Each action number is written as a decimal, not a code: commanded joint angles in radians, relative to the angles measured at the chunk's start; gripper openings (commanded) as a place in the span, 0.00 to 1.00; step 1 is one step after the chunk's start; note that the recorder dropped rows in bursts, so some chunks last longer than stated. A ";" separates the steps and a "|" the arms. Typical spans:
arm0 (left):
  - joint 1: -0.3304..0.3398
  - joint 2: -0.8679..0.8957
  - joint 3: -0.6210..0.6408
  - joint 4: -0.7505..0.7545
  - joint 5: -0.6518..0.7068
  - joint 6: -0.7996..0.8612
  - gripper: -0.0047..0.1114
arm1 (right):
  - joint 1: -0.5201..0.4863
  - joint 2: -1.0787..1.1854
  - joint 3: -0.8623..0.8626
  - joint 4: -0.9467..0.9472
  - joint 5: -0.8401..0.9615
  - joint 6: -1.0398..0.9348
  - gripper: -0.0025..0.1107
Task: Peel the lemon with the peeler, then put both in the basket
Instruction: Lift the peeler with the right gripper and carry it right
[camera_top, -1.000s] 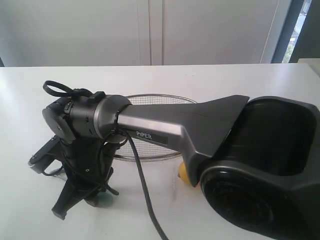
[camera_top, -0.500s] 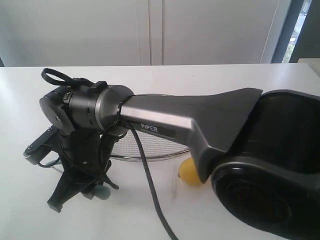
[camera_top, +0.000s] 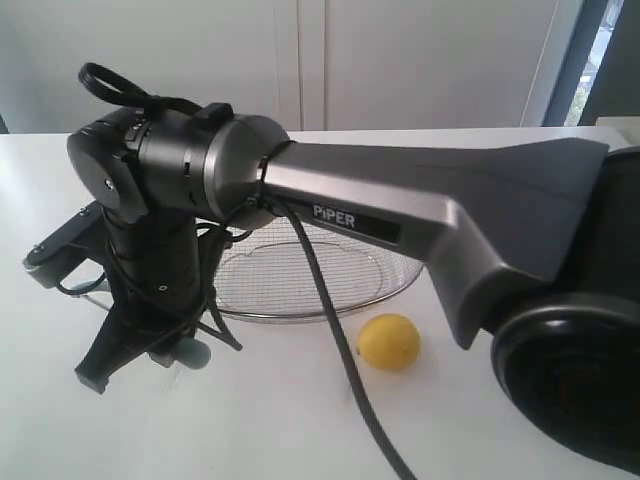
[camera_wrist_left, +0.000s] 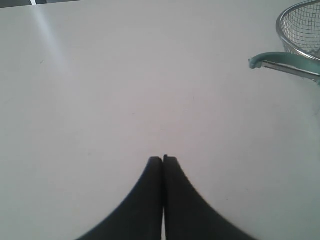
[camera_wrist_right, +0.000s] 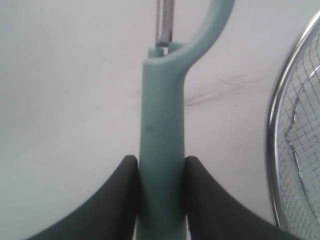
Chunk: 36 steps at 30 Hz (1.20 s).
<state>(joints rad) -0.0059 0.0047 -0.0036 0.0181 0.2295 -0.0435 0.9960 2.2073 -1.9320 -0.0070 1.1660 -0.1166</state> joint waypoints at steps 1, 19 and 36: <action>-0.006 -0.005 0.004 -0.002 0.004 0.004 0.04 | 0.000 -0.030 -0.001 -0.007 0.015 0.001 0.02; -0.006 -0.005 0.004 -0.002 0.004 0.004 0.04 | -0.003 -0.143 -0.001 0.007 0.055 -0.061 0.02; -0.006 -0.005 0.004 -0.002 0.004 0.004 0.04 | -0.038 -0.209 0.001 0.007 0.055 -0.066 0.02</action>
<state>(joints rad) -0.0059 0.0047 -0.0036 0.0181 0.2295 -0.0435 0.9759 2.0222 -1.9320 0.0000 1.2211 -0.1673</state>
